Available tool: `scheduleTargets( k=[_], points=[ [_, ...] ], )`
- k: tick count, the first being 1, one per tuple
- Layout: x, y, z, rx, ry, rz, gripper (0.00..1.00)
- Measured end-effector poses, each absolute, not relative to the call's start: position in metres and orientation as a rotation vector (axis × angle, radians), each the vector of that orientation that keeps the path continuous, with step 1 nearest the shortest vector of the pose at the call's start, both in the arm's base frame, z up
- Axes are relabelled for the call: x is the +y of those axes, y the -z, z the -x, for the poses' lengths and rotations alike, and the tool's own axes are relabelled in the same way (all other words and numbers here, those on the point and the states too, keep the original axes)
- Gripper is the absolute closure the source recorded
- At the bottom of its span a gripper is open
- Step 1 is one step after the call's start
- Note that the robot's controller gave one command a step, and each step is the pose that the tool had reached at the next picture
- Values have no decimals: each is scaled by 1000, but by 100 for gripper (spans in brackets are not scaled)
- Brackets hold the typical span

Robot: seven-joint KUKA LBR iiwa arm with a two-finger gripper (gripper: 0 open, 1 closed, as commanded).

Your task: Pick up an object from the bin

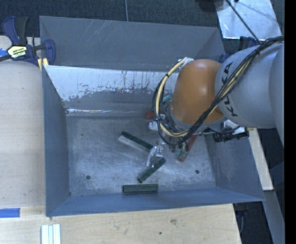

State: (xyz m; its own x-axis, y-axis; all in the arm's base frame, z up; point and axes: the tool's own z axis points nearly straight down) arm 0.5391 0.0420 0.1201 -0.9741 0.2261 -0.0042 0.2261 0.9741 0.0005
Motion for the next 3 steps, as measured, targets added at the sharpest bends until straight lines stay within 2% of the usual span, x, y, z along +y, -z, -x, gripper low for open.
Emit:
scheduleTargets(
  k=[1,2,3],
  points=[
    [62,-79,-546,3091,-7,-351,100],
    [62,-79,-546,3091,-7,-352,100],
    [55,-265,-550,3123,0,-337,100]
  ],
)
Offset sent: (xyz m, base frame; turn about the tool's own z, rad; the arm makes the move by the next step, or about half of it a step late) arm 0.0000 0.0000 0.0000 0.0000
